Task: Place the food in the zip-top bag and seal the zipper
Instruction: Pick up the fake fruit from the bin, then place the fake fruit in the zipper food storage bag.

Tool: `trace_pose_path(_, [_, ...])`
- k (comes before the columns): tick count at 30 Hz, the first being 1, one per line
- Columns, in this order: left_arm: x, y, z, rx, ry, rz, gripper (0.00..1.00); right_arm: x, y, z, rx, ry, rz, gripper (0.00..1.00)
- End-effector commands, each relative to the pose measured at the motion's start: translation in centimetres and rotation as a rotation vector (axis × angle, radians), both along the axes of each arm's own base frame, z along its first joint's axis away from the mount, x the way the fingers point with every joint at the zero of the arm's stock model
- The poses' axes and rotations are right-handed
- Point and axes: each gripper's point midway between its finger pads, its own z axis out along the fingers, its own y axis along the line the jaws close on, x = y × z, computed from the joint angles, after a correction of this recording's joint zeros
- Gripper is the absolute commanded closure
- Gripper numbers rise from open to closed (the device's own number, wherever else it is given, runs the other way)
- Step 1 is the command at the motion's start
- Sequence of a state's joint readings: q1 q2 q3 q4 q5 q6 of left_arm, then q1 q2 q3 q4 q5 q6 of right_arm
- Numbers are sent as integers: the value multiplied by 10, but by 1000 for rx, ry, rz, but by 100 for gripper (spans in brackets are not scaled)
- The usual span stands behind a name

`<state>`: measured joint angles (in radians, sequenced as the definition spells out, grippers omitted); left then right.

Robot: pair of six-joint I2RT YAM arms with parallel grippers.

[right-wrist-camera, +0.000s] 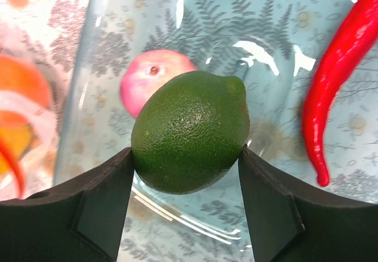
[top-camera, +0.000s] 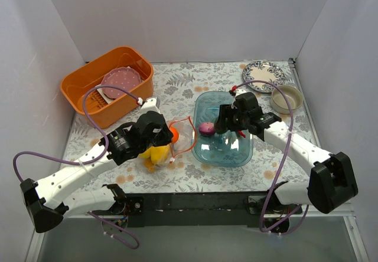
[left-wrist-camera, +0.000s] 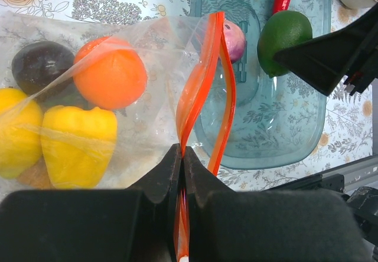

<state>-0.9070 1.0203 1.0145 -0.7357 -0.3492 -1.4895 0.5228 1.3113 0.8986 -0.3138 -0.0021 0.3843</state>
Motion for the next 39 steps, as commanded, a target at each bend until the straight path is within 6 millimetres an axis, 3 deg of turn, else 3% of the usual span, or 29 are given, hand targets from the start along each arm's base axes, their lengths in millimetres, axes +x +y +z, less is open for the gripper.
trace_pose_path(1, [1, -7, 10, -34, -13, -18, 100, -16, 14, 20, 128, 4, 39, 42])
trace_pose_path(15, [2, -12, 8, -33, -5, -36, 100, -54, 61, 89, 455, -43, 229, 42])
trace_pose_path(24, [3, -13, 5, -25, -1, -37, 100, -82, 104, 114, 532, -68, 412, 41])
trace_pose_path(30, [2, -13, 5, -28, 2, -39, 100, -93, 129, 101, 508, -18, 475, 41])
trace_pose_path(39, [0, -12, 7, -30, 1, -39, 100, -77, 149, 89, 444, 11, 489, 37])
